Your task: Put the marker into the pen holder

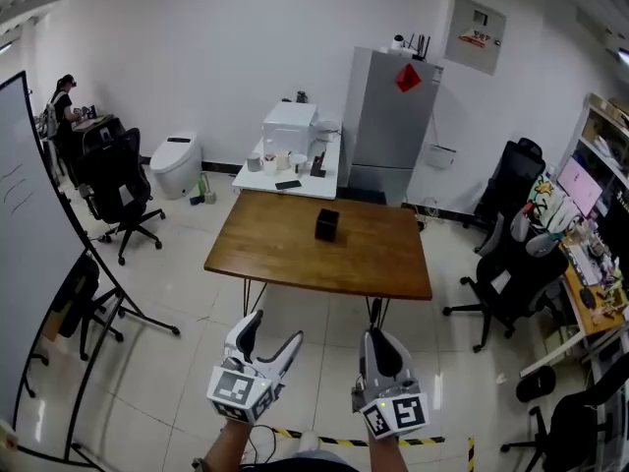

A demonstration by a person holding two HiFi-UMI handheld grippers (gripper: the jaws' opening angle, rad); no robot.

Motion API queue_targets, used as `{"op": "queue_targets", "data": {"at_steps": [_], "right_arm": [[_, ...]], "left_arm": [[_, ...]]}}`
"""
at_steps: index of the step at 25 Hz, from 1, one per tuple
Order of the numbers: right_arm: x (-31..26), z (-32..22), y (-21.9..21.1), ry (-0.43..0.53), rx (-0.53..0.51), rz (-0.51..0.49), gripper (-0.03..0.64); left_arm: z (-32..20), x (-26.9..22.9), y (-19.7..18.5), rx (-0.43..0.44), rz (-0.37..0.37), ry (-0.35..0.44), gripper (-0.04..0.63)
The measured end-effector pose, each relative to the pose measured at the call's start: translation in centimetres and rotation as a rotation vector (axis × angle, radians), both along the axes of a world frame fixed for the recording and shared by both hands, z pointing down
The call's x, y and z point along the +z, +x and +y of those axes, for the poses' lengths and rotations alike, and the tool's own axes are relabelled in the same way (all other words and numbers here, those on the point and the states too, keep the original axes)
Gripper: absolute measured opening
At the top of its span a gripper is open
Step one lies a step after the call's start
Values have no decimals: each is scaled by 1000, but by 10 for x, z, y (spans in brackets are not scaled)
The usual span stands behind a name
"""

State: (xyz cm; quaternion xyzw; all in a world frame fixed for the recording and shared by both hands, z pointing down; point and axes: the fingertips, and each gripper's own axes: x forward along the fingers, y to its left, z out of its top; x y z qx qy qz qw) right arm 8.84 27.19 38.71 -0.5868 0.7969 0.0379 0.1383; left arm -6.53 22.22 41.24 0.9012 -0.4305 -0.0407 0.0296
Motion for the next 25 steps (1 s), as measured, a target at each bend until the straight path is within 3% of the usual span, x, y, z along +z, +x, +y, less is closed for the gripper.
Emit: {"op": "queue_targets", "data": {"at_steps": [4, 9, 14, 25], "right_arm": [[7, -35, 26, -12, -30, -24, 43], [19, -70, 39, -52, -70, -37, 43], [27, -107, 45, -79, -89, -52, 43], [45, -226, 55, -102, -28, -77, 43]], "left_arm": [[-32, 6, 23, -20, -8, -23, 348], [-60, 25, 28, -48, -72, -64, 348], [-93, 20, 35, -73, -52, -71, 348], [-227, 28, 60, 28, -24, -64, 348]]}}
